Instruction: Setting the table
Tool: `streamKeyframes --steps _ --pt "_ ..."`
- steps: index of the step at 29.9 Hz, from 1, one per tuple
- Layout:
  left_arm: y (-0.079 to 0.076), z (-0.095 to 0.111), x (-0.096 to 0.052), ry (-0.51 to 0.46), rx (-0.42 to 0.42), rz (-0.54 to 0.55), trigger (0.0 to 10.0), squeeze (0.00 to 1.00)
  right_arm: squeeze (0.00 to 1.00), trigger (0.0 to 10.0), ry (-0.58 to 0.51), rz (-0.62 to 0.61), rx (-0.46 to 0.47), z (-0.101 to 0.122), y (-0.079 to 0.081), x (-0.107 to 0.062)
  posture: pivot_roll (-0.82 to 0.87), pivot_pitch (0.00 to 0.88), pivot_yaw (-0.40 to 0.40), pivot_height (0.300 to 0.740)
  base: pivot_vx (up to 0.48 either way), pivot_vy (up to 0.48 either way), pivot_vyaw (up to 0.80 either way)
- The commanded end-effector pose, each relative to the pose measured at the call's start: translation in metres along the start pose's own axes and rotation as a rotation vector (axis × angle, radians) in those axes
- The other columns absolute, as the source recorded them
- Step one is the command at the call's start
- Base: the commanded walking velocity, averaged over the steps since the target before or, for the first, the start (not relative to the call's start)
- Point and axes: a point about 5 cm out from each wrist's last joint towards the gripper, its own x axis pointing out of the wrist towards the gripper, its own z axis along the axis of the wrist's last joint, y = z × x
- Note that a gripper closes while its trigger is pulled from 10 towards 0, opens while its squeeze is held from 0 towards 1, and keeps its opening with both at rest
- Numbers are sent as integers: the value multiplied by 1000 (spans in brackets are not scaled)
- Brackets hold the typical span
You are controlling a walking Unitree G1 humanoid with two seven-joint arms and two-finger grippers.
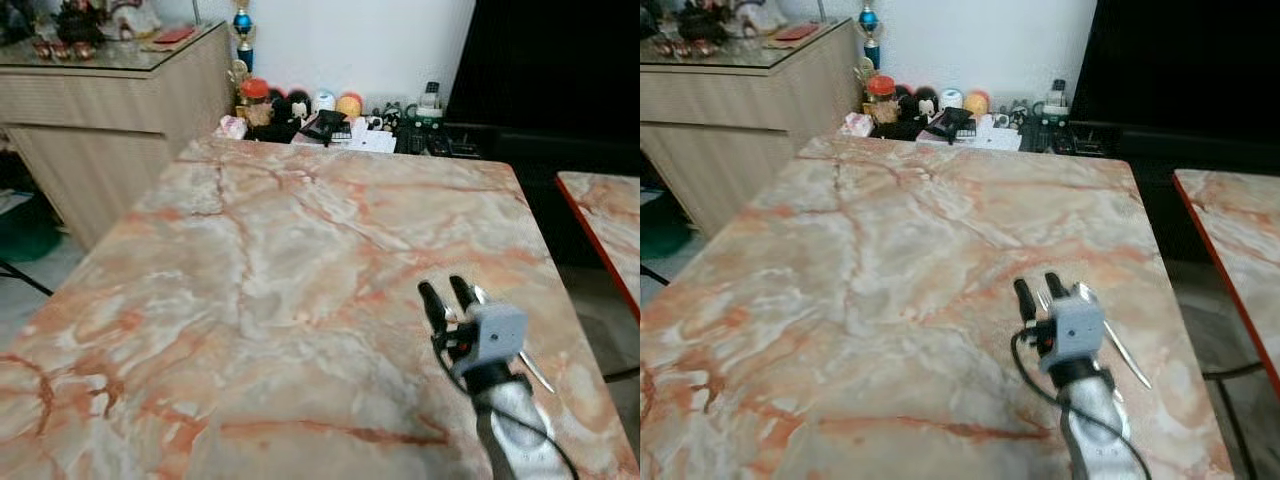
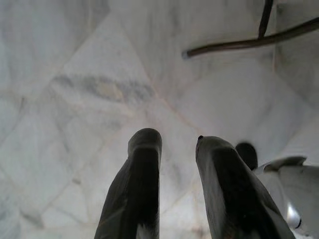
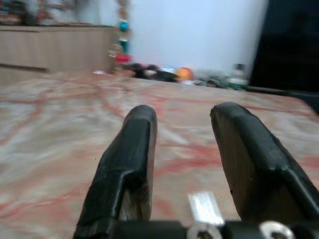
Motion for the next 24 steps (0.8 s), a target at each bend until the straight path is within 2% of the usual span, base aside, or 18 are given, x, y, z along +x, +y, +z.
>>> streamKeyframes --steps 1,3,7,8,13,14,15,19,21,24 --pt "0 -4 -1 13 16 -6 10000 0 0 10000 44 -35 10 -4 -11 1 -45 17 20 740 0 0 0" --pt "0 -6 -1 17 -1 3 10000 0 0 10000 78 -74 -25 -6 -29 1 -51 32 14 740 0 0 0" --pt "-3 -6 -1 18 -4 0 10000 0 0 10000 99 -110 -8 -5 -40 2 -45 66 15 740 0 0 0" --pt "-4 -5 -1 15 -5 -6 10000 0 0 10000 111 -120 -13 -4 -47 2 -46 78 18 740 0 0 0" --pt "-6 -6 -1 22 7 -20 10000 0 0 10000 190 -123 -9 -8 -59 2 -52 108 27 740 0 0 0" --pt "-5 -5 -1 22 9 -20 10000 0 384 10000 223 -83 2 -11 -60 2 -53 119 32 740 0 0 0" --pt "-5 -5 -1 21 9 -19 10000 0 1000 10000 243 -62 19 -12 -60 2 -53 119 32 740 0 0 0" --pt "-3 -7 -1 24 12 -16 10000 0 1000 10000 293 21 41 -19 -56 0 -48 105 38 740 0 0 0" --pt "-3 -9 -2 29 22 -18 10000 0 1000 10000 323 106 59 -26 -49 -1 -34 52 38 740 0 0 0" --pt "-3 -8 -2 26 41 -26 10000 0 1000 10000 334 123 91 -29 -49 5 -18 18 36 740 0 0 0"
